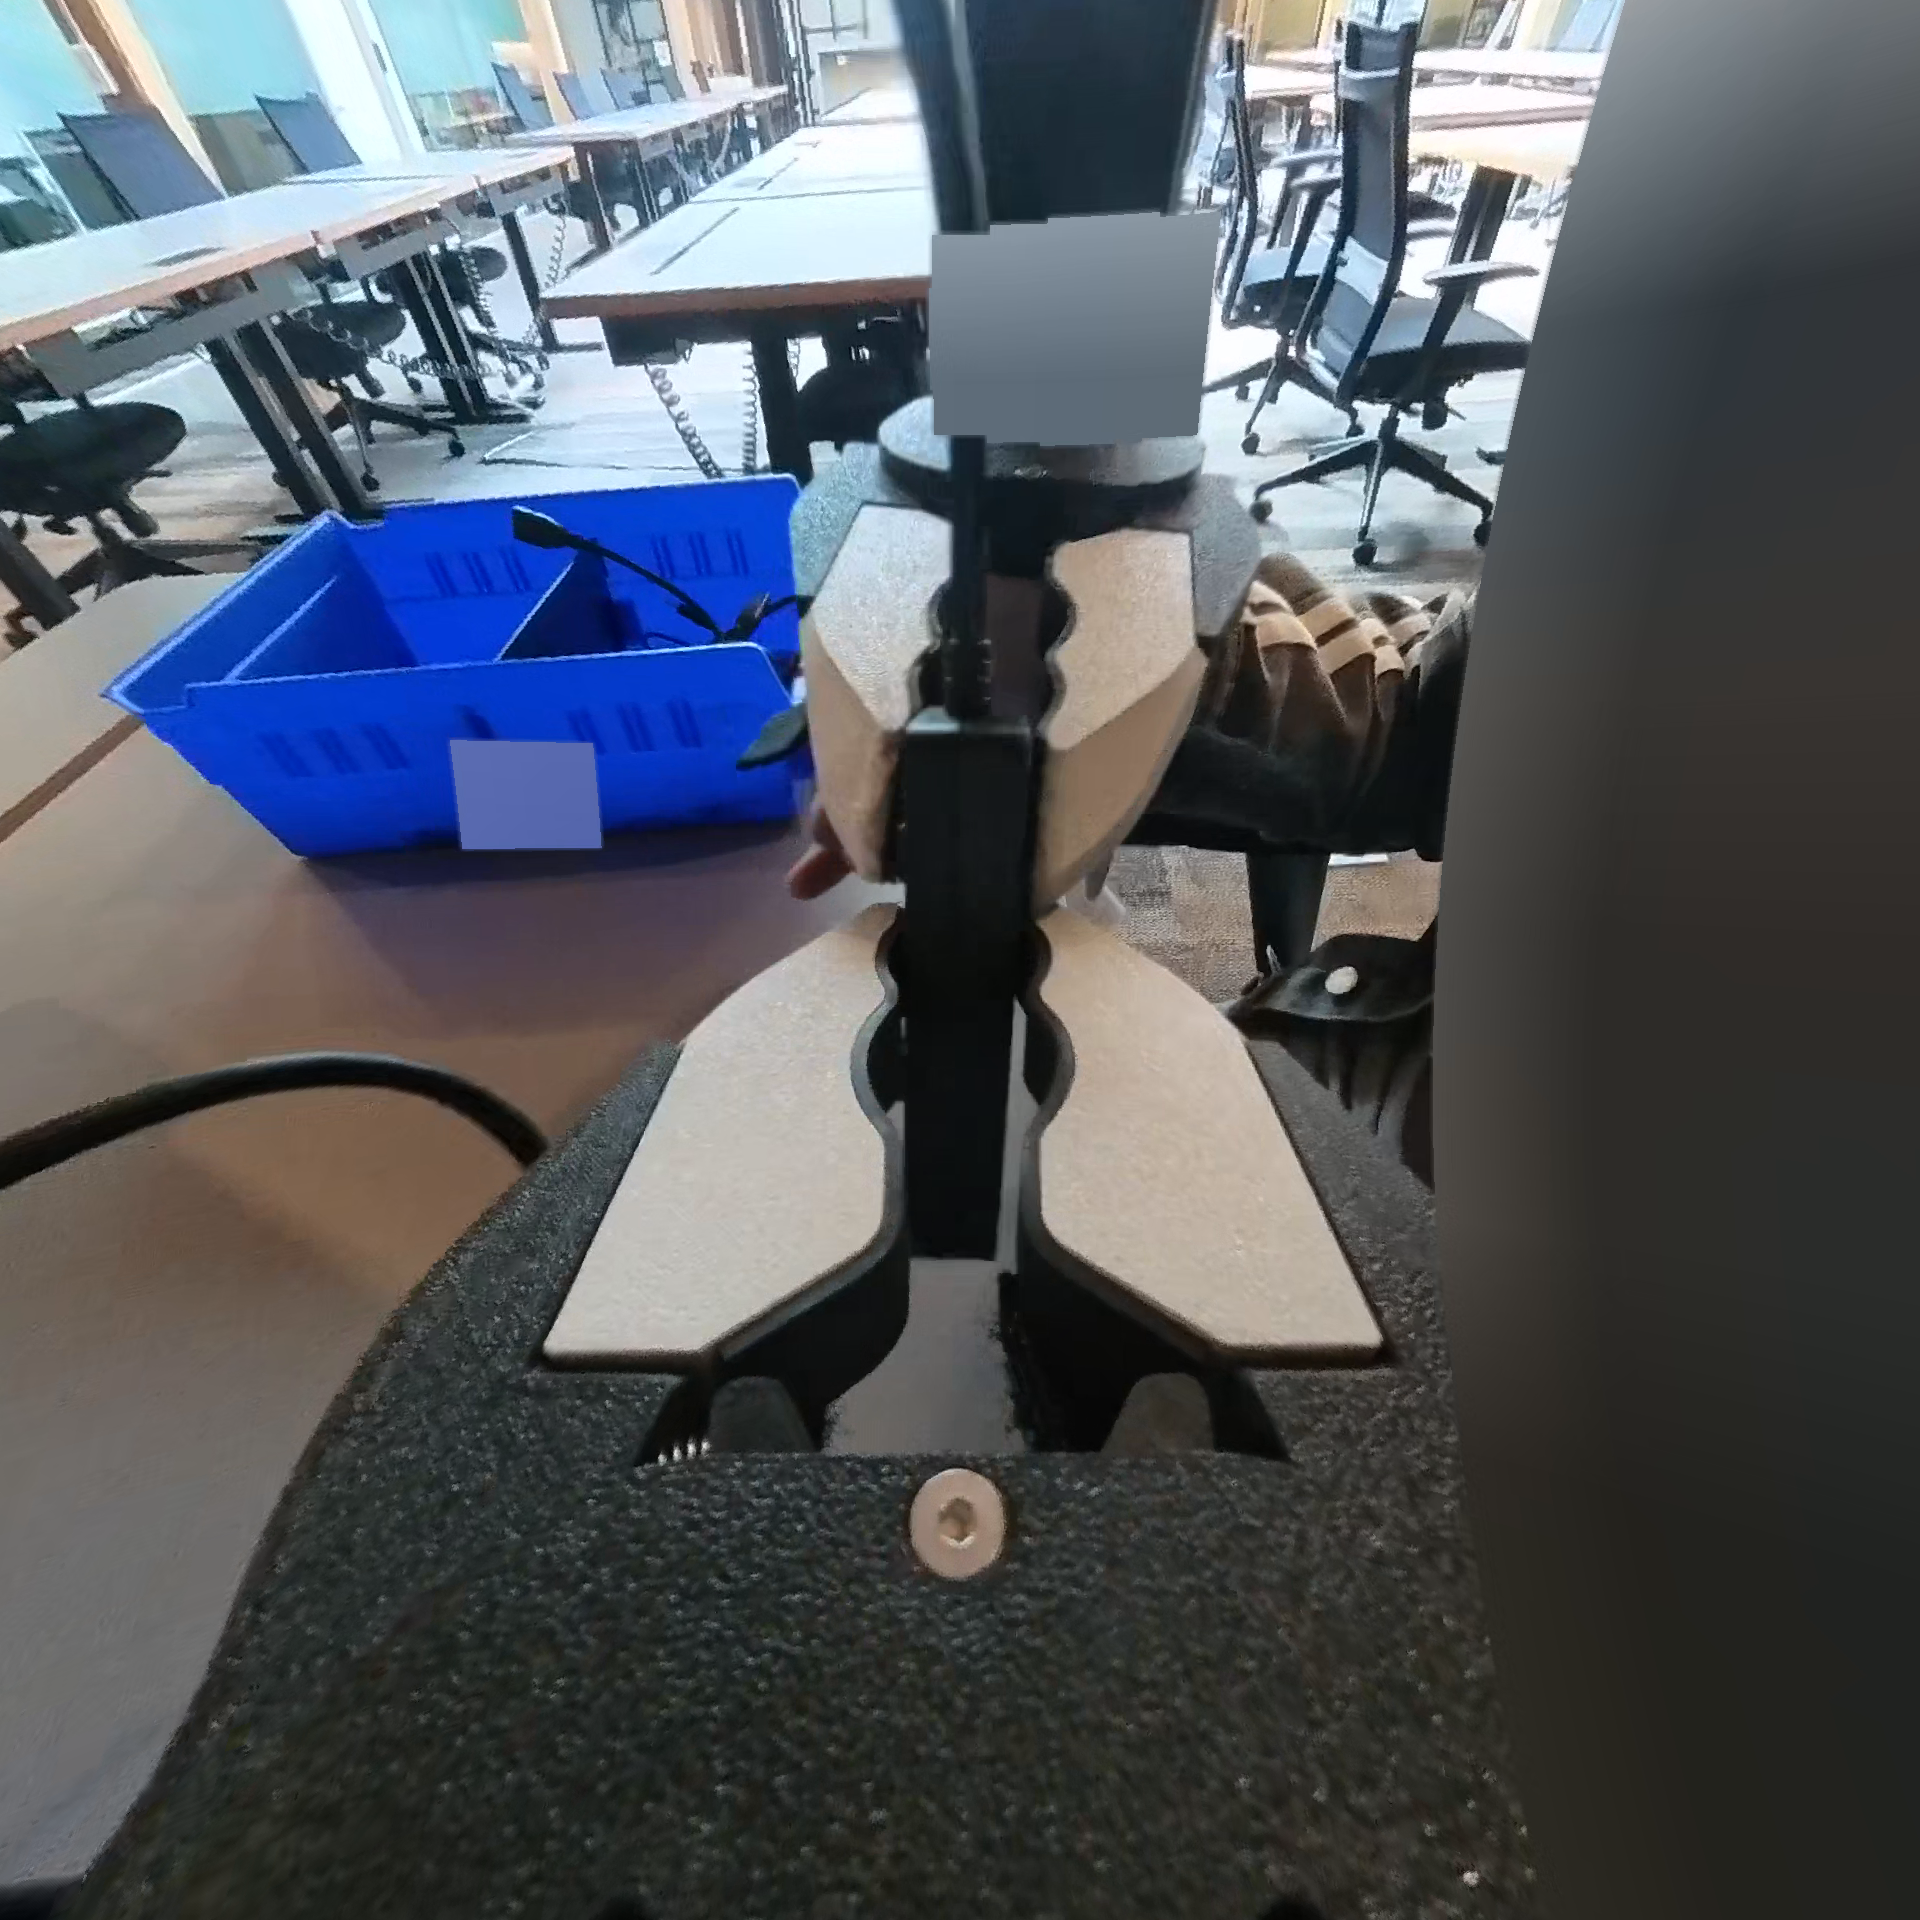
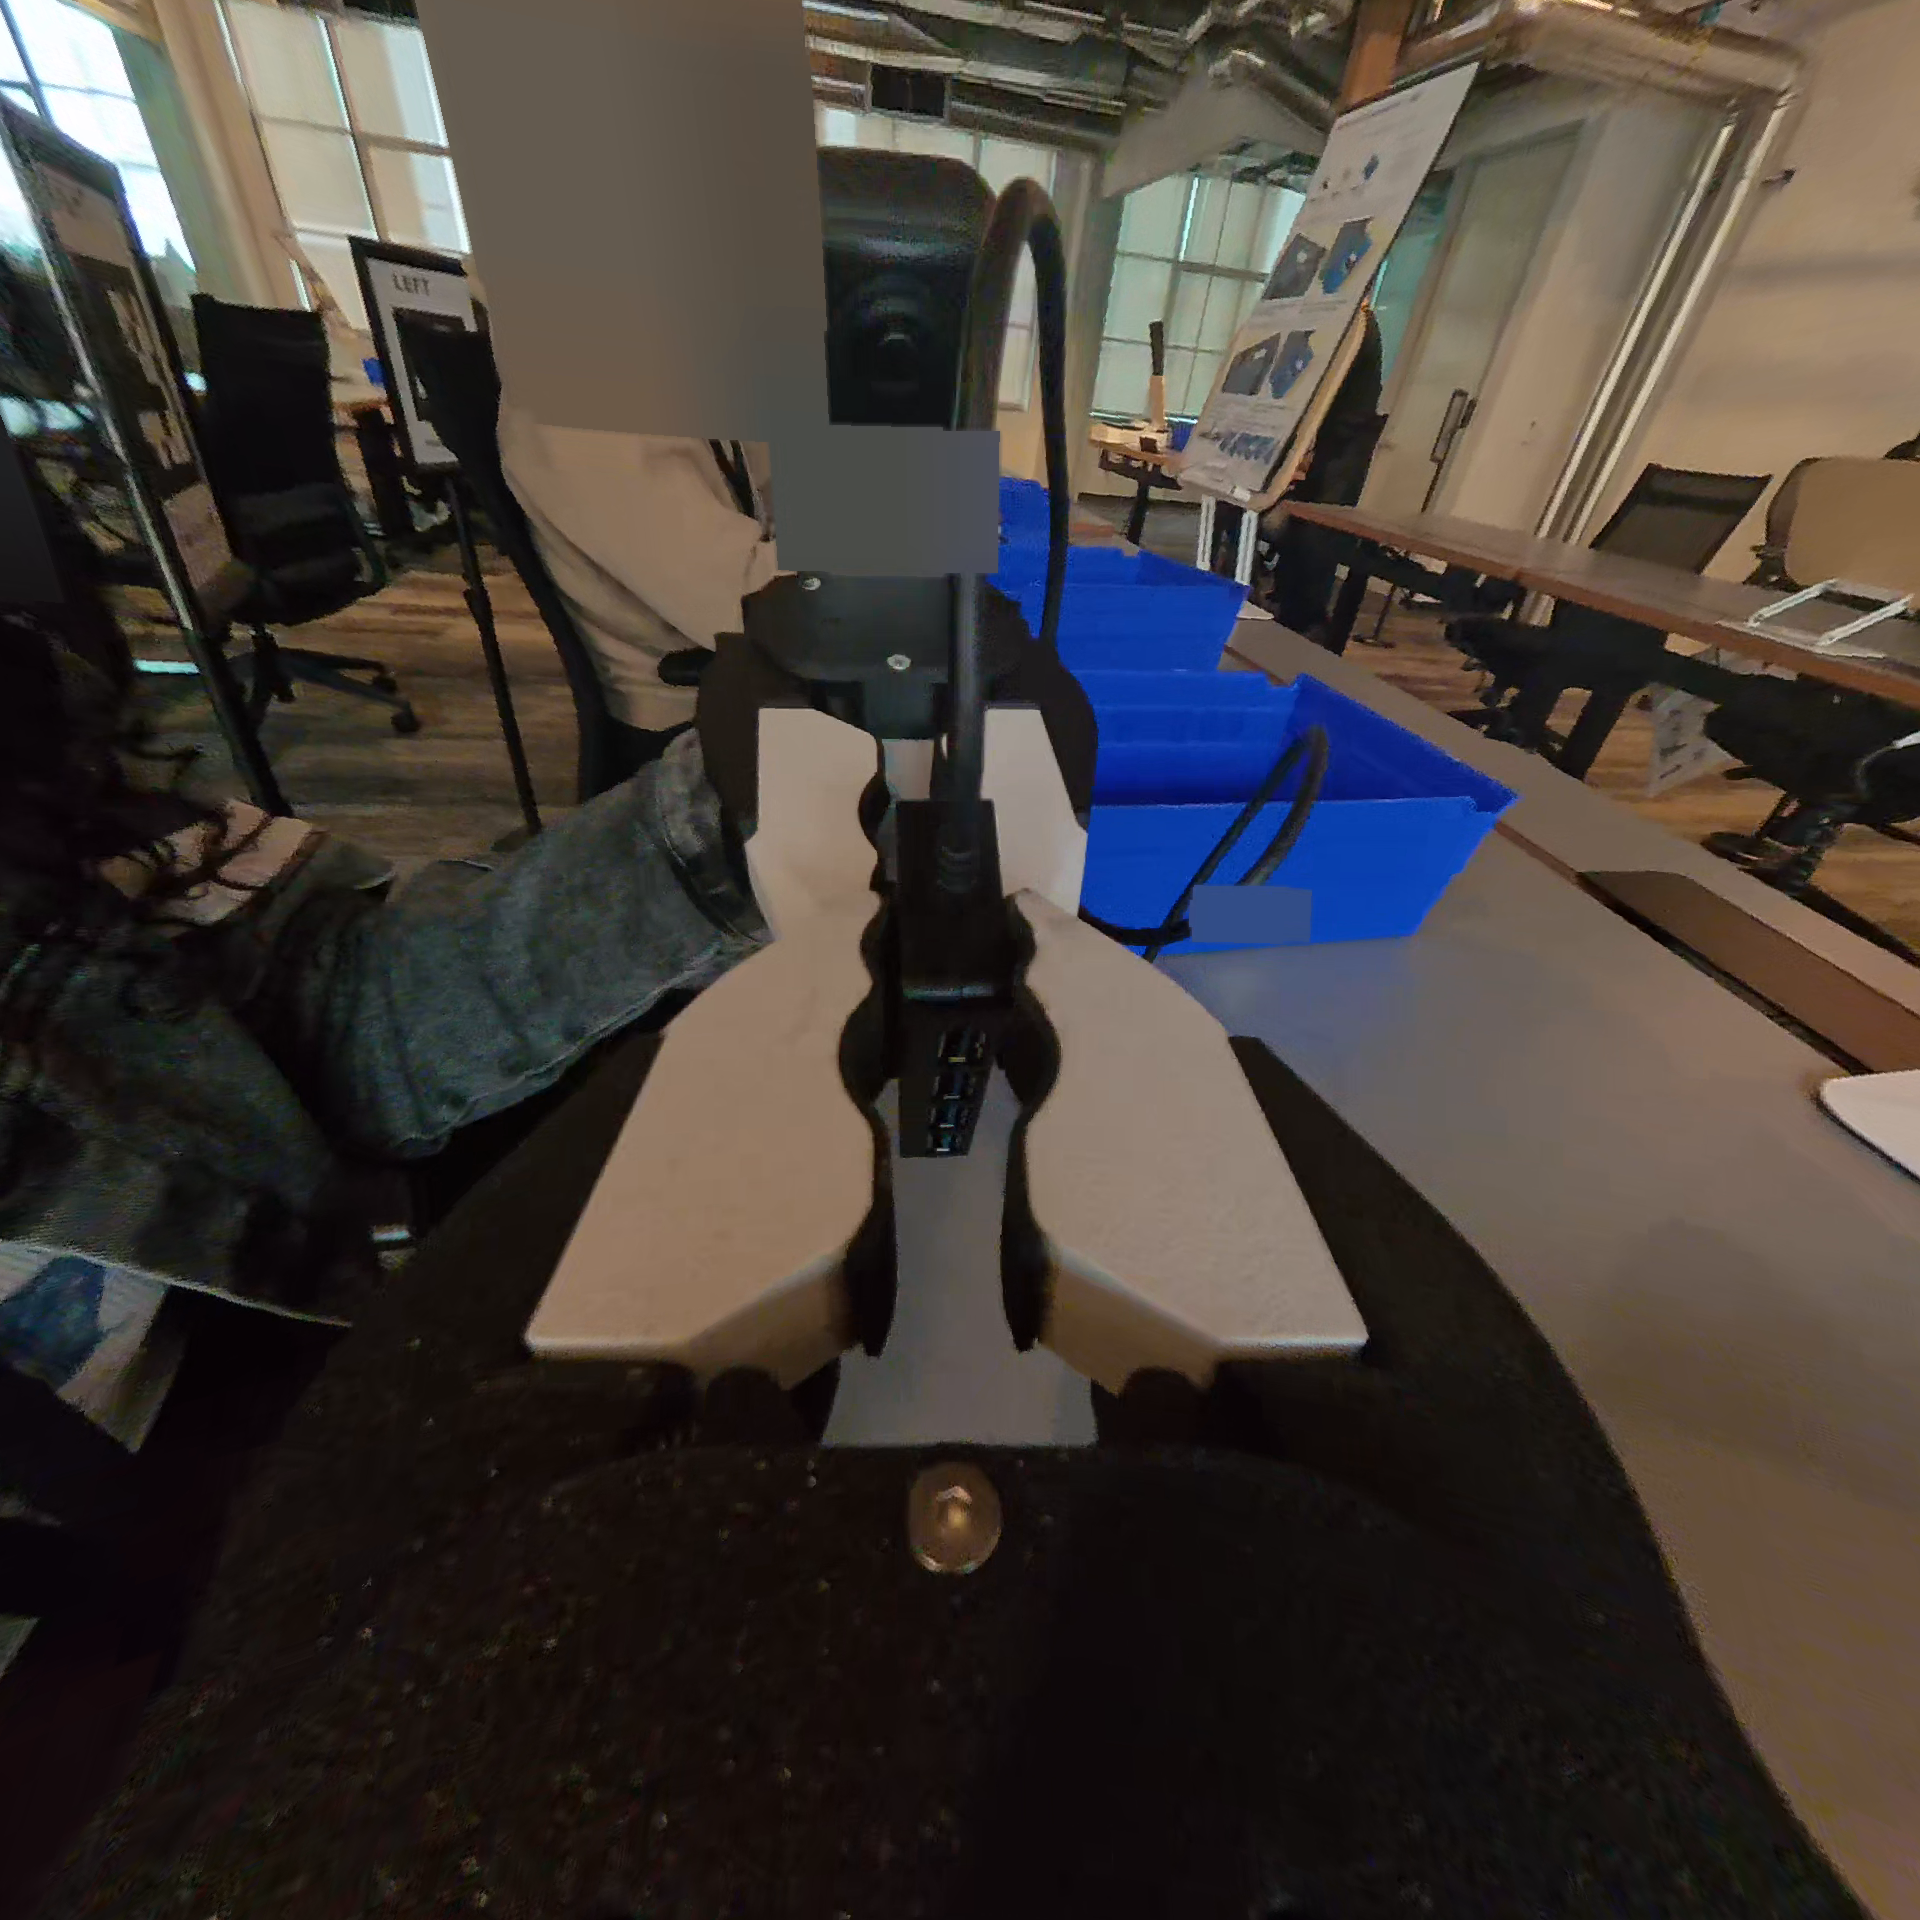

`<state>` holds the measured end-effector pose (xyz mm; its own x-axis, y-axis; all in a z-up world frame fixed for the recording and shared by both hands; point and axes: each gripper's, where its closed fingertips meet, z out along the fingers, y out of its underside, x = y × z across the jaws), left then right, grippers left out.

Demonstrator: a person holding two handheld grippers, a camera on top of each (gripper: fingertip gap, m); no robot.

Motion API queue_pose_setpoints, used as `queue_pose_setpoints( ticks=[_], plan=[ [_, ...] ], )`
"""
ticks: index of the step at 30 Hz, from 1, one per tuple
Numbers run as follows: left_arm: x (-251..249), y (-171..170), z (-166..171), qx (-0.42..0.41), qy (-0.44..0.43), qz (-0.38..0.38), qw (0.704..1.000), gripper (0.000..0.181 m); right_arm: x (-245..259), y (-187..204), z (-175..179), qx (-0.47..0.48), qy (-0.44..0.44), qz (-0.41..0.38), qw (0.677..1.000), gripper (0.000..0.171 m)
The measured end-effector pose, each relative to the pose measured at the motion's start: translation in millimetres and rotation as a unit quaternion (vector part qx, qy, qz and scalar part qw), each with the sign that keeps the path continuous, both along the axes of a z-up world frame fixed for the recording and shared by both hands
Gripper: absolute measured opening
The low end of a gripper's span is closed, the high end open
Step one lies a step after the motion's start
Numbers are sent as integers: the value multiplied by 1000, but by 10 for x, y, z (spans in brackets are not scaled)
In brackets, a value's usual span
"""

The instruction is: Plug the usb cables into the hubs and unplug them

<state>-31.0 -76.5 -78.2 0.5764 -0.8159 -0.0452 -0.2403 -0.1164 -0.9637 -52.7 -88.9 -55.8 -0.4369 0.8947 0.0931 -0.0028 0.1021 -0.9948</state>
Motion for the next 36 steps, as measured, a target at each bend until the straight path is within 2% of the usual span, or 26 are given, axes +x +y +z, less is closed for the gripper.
queue_pose_setpoints(
  ticks=[3, 6, 9, 10, 13, 14, 17, 20, 23, 25, 27, 29, 30, 33, 36],
  plan=[
    [-8, 18, 13, -16, -16, 8, 1000, 22, 16, 30, 62, 19, 17, -19, 1000, 17],
    [65, -82, 27, -37, -28, -24, 999, 50, 28, 43, 73, 13, 18, -18, 1000, 17],
    [65, -148, 35, -57, -35, -37, 997, 59, 16, 39, 71, -10, 17, -9, 1000, 17],
    [38, -131, 60, -54, -40, -28, 997, 59, 21, 63, 92, -17, 22, -11, 1000, 17],
    [-272, 86, 123, 0, -29, 71, 997, 64, 108, 208, 220, -31, 42, -24, 998, 16],
    [-298, 69, 188, 18, -47, 66, 997, 65, 127, 262, 243, -24, 47, -36, 998, 17],
    [-151, -133, 231, 2, -76, -12, 997, 55, 183, 293, 327, -31, 63, -35, 997, 17],
    [-58, -292, -193, -64, 34, -59, 996, 41, 275, 347, 489, -89, 90, -23, 992, 17],
    [134, -874, -631, -89, 162, -237, 954, 37, 385, 501, 642, -119, 122, -38, 985, 16],
    [168, -1041, -768, -47, 227, -293, 928, 30, 494, 615, 802, -136, 147, -45, 979, 17],
    [236, -1137, -653, -18, 201, -326, 923, 19, 592, 765, 957, -134, 164, -71, 975, 17],
    [277, -1203, -413, 38, 132, -351, 926, 17, 694, 917, 1147, -117, 184, -100, 971, 16],
    [267, -1173, -284, 76, 100, -340, 932, 17, 744, 1010, 1259, -108, 191, -116, 969, 17],
    [136, -969, 132, 174, 14, -250, 952, 20, 903, 1399, 1659, -75, 209, -183, 958, 16],
    [-111, -756, 554, 234, -72, -136, 960, 20, 1088, 1819, 2109, -47, 226, -248, 941, 16]
  ],
)
